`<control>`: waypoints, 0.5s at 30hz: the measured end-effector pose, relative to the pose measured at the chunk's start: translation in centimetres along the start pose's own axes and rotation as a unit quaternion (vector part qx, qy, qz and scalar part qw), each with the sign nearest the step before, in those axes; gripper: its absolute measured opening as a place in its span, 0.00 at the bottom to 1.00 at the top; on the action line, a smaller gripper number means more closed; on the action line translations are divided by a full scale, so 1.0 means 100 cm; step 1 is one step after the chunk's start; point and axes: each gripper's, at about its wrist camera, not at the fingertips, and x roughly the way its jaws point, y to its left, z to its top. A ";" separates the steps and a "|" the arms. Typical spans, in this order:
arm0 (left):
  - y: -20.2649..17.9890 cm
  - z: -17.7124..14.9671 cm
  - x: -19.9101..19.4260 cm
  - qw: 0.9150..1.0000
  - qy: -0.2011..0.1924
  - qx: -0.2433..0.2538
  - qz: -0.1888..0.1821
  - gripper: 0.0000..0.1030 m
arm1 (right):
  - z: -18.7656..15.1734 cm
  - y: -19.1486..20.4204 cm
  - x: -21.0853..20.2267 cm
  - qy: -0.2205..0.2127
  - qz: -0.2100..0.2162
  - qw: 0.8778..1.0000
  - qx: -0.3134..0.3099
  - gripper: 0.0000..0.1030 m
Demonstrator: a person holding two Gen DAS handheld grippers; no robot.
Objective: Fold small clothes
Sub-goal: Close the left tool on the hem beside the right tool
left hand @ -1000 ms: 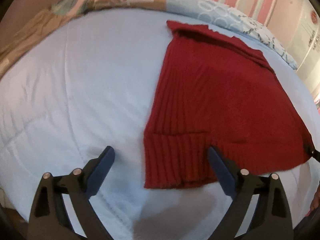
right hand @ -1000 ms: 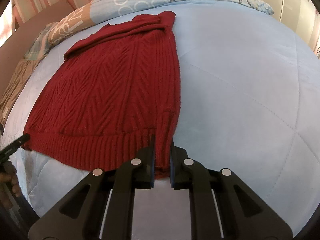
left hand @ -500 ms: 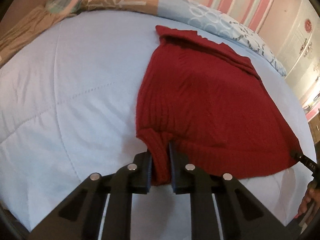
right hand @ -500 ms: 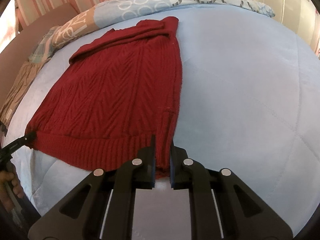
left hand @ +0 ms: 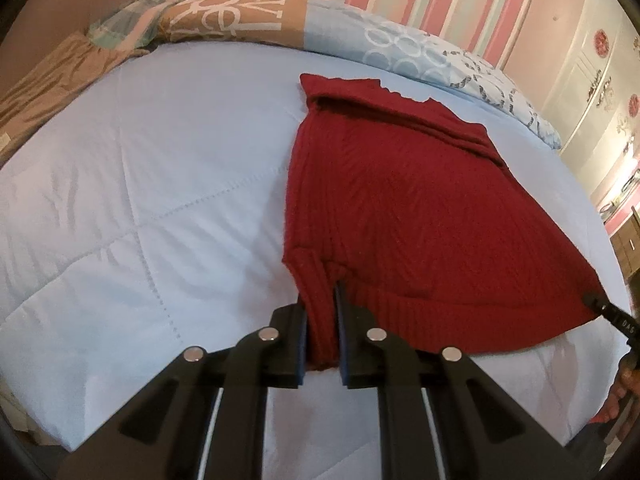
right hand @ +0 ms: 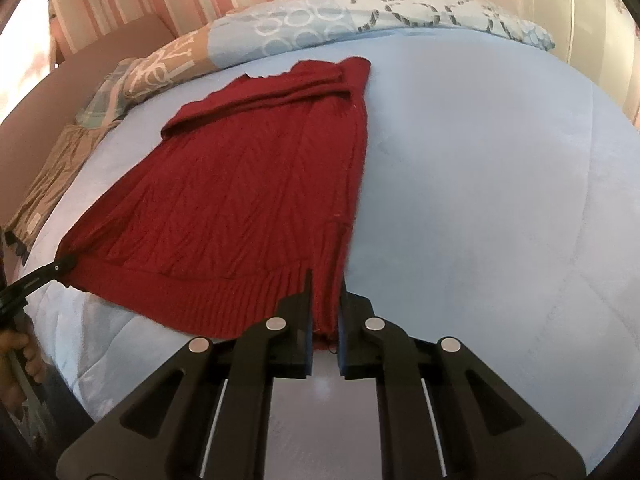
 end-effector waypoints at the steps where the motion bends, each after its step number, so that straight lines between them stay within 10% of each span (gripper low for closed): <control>1: -0.001 -0.001 -0.004 1.000 -0.002 0.004 0.001 0.11 | 0.001 -0.001 -0.003 -0.001 0.001 1.000 0.001 0.08; 15: 0.001 -0.022 -0.046 1.000 0.003 0.000 0.002 0.11 | -0.025 0.001 -0.048 -0.004 0.019 1.000 0.023 0.08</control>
